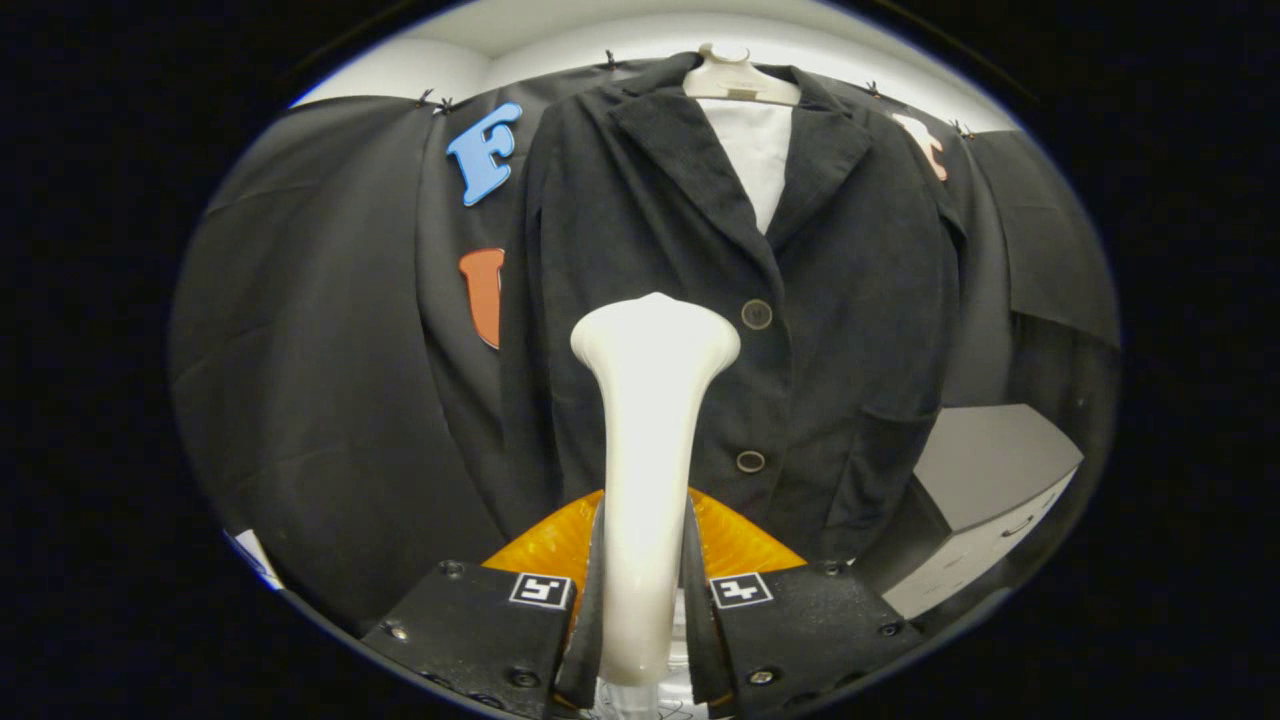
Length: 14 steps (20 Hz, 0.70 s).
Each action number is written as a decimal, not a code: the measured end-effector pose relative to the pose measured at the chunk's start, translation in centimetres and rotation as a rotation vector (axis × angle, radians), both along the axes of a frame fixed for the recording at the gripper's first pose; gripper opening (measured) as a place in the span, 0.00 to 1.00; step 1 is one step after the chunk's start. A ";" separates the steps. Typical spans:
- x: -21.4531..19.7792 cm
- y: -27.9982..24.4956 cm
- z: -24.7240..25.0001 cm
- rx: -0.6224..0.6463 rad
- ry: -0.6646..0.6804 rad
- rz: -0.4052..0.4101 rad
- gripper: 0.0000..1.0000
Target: Iron the clothes twice with a garment steamer, once on the left side and once on the right side.
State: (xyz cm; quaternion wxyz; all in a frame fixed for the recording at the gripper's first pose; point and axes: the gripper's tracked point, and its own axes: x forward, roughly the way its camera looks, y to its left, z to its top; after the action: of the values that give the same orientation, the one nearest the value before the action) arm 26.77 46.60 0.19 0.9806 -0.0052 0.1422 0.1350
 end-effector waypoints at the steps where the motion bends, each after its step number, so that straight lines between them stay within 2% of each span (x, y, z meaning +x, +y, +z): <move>1: -0.1 0.1 -0.6 -0.002 0.008 0.003 0.37; 14: -0.7 -0.2 -8.4 -0.023 0.107 0.018 0.37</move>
State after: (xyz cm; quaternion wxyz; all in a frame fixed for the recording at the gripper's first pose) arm 26.02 46.41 -8.18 0.9703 -0.0105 0.1958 0.1421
